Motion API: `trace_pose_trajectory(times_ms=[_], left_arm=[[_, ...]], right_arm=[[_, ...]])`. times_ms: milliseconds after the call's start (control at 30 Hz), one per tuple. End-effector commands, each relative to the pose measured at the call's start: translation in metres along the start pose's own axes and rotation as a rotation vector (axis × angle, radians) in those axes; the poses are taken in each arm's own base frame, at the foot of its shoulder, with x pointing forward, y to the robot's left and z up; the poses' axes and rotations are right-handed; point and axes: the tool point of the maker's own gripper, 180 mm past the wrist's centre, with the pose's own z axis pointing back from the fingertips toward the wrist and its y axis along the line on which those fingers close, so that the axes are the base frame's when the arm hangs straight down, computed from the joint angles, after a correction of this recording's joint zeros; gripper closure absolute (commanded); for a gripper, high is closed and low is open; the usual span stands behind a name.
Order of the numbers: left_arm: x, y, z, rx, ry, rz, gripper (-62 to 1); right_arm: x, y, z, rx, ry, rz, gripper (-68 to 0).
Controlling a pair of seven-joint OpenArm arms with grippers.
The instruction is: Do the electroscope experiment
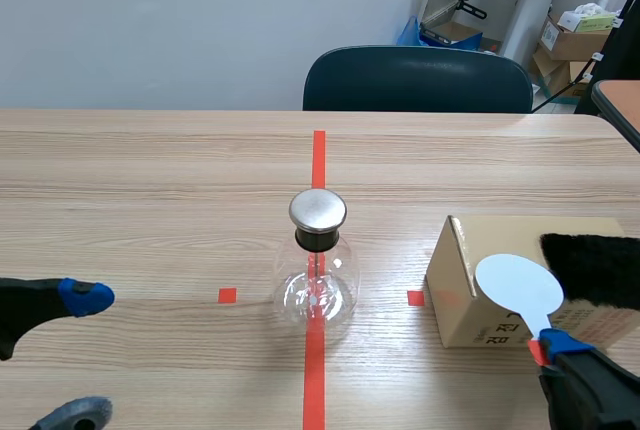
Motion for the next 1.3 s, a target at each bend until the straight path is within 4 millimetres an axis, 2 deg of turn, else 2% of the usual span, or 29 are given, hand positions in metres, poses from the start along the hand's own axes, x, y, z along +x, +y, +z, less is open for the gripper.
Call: trace_pose_trajectory(times_ms=[0, 633, 733, 1267], left_arm=[[0.006, 0.000, -0.001, -0.007, -0.023, 0.020, -51.4], [-0.004, -0.005, 0.000, -0.009, 0.025, 0.013, -51.4], [-0.004, -0.005, 0.000, -0.010, 0.026, 0.013, -51.4], [-0.007, -0.005, 0.001, -0.010, 0.045, 0.013, -51.4]], right_arm=[[-0.002, -0.018, -0.006, -0.085, -0.002, 0.031, -1.9], [-0.001, -0.020, -0.011, -0.094, -0.016, 0.046, -3.3], [-0.001, -0.020, -0.011, -0.094, -0.016, 0.046, -10.7], [-0.001, -0.020, -0.011, -0.094, -0.017, 0.047, -60.8]])
